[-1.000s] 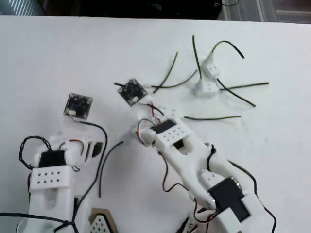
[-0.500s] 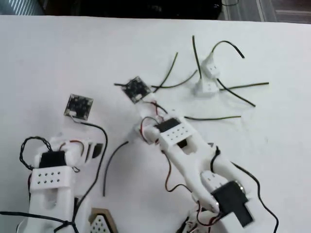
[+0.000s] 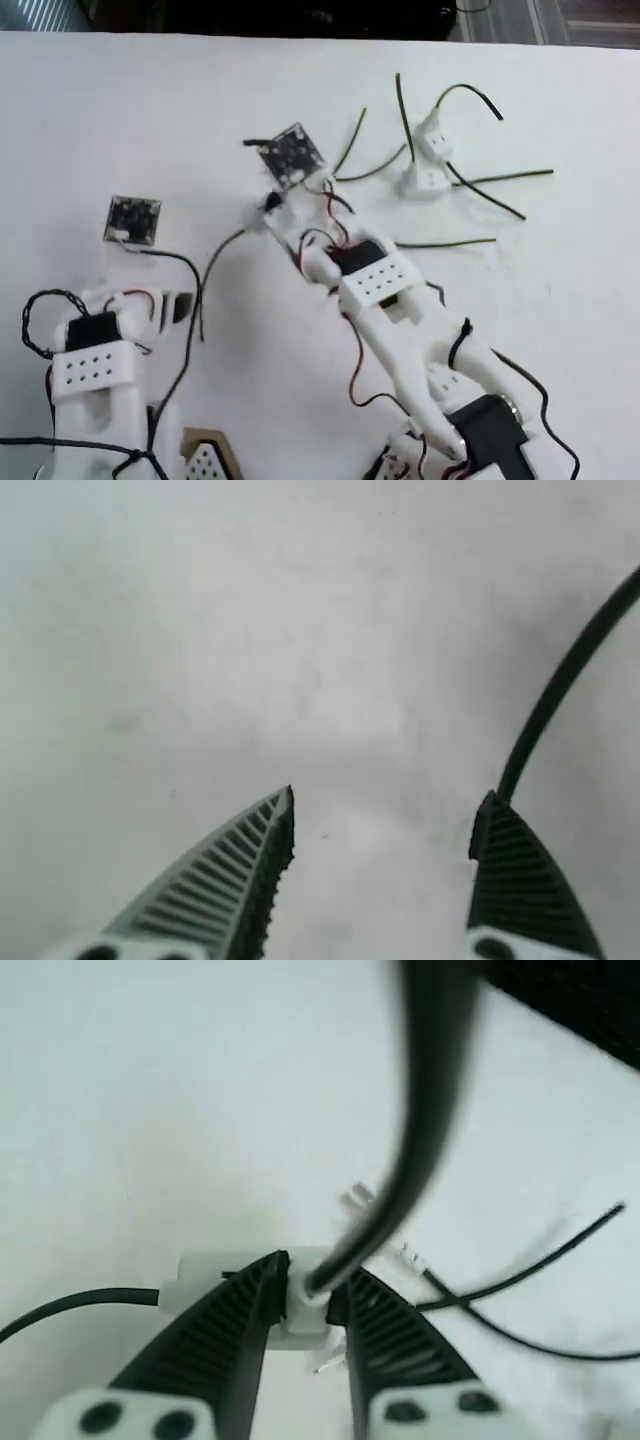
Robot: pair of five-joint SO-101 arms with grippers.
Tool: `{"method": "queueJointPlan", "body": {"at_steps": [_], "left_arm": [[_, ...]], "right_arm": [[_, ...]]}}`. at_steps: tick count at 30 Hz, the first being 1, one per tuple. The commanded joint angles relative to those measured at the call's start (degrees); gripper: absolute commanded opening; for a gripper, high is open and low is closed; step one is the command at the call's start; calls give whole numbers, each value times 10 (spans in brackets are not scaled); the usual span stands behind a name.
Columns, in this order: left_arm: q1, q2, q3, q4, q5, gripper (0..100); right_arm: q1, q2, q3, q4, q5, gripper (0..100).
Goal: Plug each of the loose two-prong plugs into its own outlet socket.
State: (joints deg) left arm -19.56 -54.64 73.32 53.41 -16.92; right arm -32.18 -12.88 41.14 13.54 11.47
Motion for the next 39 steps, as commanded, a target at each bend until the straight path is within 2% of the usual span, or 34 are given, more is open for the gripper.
{"method": "queueJointPlan", "body": {"at_steps": [1, 5, 11, 15, 18, 25, 32, 36, 39], "left_arm": [[-10, -13, -22, -11, 14, 282], [-10, -13, -22, -11, 14, 282], [-10, -13, -20, -11, 14, 282], [-10, -13, -19, -11, 14, 282], [-10, -13, -18, -11, 14, 282], [-10, -13, -18, -11, 14, 282], [-9, -13, -18, -11, 14, 282], [-8, -13, -18, -11, 14, 282], [-7, -13, -18, -11, 14, 282]], "right_arm": [[-12, 50, -78, -30, -4, 17], [-22, 145, -171, -19, -69, 19], [-28, 273, -320, 100, -136, 26], [-29, 325, -406, 207, -184, 139], [-29, 337, -466, 286, -203, 206], [-24, 336, -580, 447, -221, 208], [21, 336, -664, 603, -265, 208], [42, 341, -690, 653, -289, 208], [44, 359, -678, 640, -311, 208]]}}
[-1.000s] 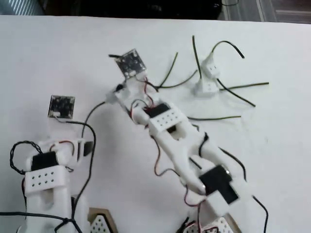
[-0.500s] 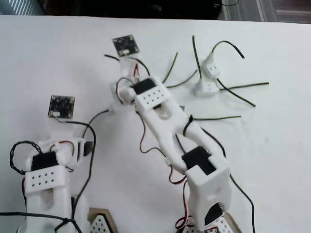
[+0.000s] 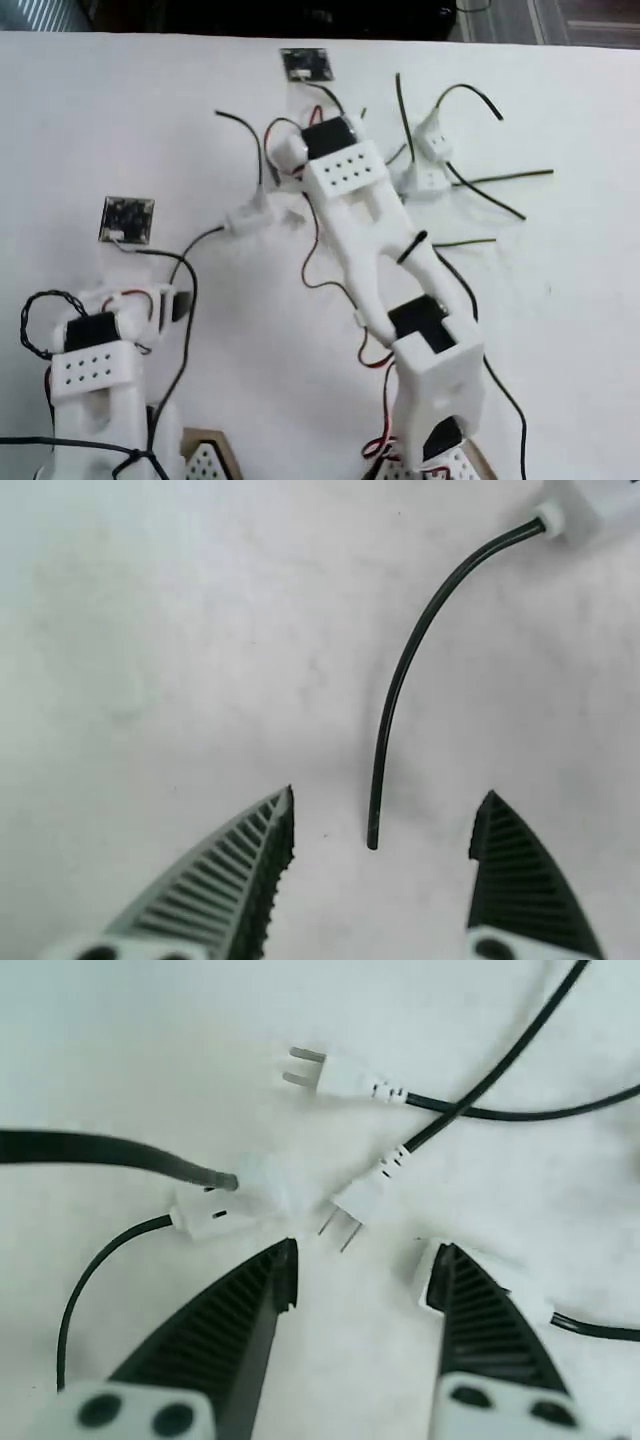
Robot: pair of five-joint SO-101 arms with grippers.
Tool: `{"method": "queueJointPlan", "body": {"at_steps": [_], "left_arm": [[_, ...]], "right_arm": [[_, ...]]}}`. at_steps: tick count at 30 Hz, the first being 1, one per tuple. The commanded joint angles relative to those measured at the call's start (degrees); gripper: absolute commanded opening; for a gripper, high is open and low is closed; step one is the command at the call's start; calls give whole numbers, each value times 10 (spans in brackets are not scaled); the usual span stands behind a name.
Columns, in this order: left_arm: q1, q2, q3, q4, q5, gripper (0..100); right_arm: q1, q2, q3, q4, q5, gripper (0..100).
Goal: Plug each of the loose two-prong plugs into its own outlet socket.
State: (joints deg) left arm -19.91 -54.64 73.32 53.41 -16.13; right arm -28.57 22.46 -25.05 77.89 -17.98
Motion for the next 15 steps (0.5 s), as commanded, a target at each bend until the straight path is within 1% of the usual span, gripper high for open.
{"method": "queueJointPlan", "body": {"at_steps": [1, 4, 8, 11, 15], "left_arm": [[-4, -13, -18, -11, 6, 282], [-4, -13, -18, -11, 5, 282], [-4, -13, -18, -11, 5, 282], [-4, -13, -18, -11, 5, 282], [-4, -13, -18, -11, 5, 282]], "right_arm": [[8, 18, -13, -14, -22, 207], [7, 73, -20, -46, -39, 192], [8, 146, -65, -73, -48, 125], [16, 188, -113, -56, -51, 118], [27, 229, -176, -11, -93, 119]]}}
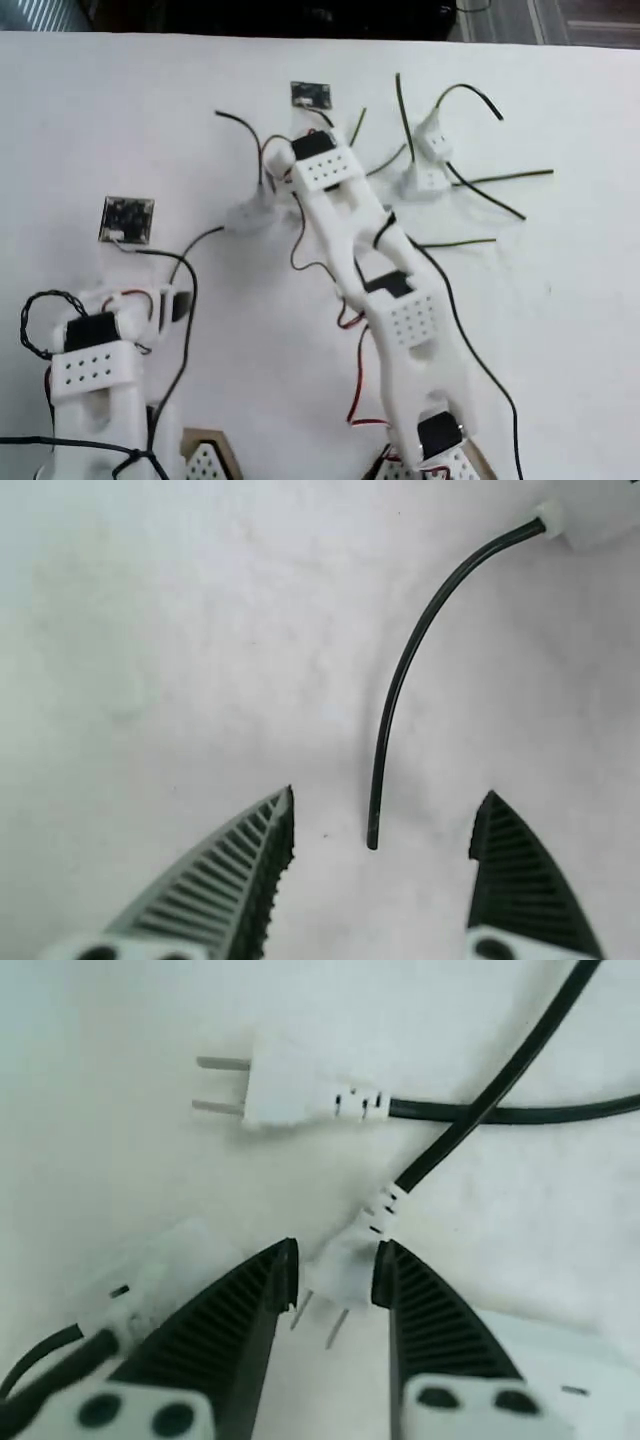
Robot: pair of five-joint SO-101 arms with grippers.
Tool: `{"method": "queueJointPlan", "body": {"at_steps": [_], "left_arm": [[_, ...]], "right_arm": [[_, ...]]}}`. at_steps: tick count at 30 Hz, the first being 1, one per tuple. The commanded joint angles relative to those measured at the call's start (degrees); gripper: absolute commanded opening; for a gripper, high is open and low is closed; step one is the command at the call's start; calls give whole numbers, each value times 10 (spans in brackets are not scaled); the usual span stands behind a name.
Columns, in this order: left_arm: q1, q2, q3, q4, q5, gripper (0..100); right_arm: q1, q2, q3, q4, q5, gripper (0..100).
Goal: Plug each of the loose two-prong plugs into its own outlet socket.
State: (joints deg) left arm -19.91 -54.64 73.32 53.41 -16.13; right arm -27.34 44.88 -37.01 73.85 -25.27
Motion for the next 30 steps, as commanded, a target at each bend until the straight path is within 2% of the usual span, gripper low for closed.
{"method": "queueJointPlan", "body": {"at_steps": [1, 13, 20, 25, 30], "left_arm": [[-4, -13, -18, -11, 5, 282], [-4, -13, -18, -11, 5, 282], [-4, -13, -18, -11, 5, 282], [-4, -13, -18, -11, 5, 282], [-4, -13, -18, -11, 5, 282]], "right_arm": [[17, 15, -70, 41, -27, 119], [17, 125, -177, 85, -33, 117], [-11, 167, -258, 131, -33, 115], [0, 175, -308, 167, -33, 10], [17, 162, -365, 240, -27, 17]]}}
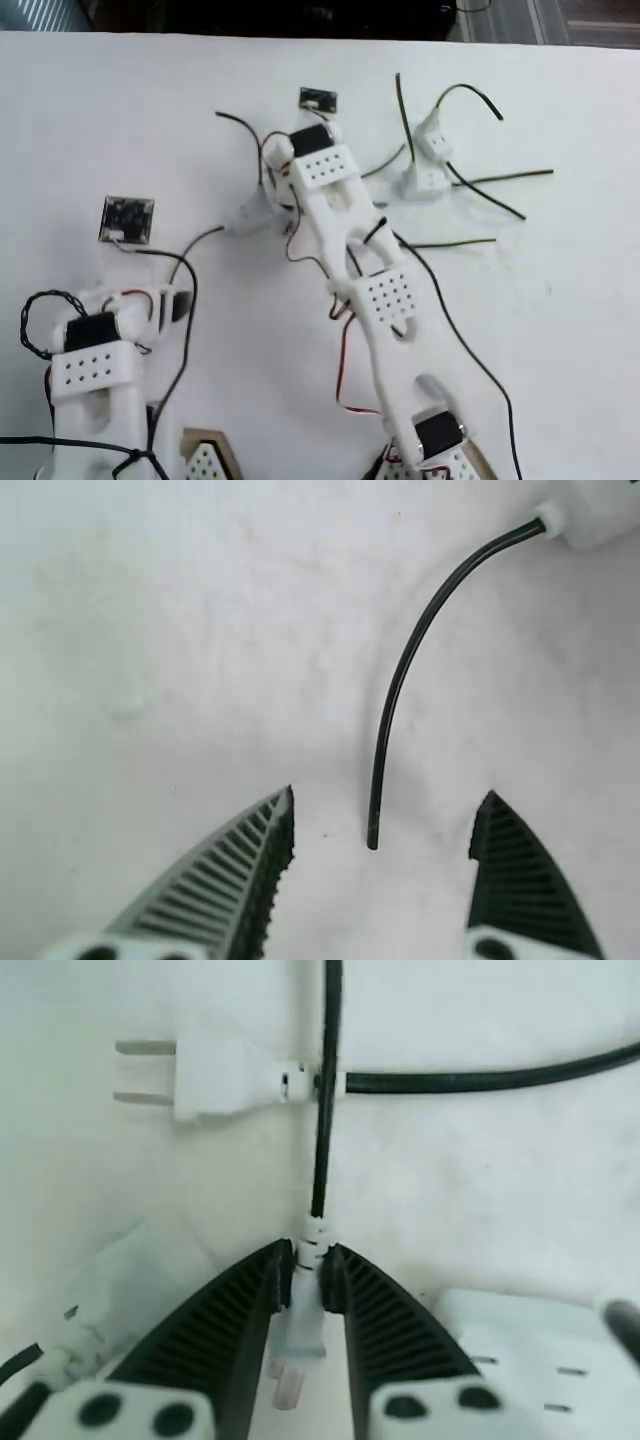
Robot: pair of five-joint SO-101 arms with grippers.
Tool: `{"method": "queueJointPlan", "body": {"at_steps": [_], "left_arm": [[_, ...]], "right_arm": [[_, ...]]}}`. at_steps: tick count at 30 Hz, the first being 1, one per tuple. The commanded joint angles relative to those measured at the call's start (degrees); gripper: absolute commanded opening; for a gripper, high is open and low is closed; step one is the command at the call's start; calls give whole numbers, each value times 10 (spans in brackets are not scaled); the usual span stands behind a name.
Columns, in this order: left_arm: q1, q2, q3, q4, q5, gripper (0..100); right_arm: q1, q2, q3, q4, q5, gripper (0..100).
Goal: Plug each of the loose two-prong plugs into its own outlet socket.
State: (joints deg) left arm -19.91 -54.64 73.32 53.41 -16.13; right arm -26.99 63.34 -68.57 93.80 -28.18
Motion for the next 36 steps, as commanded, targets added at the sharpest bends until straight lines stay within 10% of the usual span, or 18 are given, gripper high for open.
{"method": "queueJointPlan", "body": {"at_steps": [1, 14, 36], "left_arm": [[-4, -13, -18, -11, 5, 282], [-4, -13, -17, -11, 5, 282], [-4, -13, -17, -11, 5, 282]], "right_arm": [[15, -29, -56, 46, 10, 18], [22, -187, 143, 48, 291, 17], [14, -468, 783, -174, 395, 22]]}}
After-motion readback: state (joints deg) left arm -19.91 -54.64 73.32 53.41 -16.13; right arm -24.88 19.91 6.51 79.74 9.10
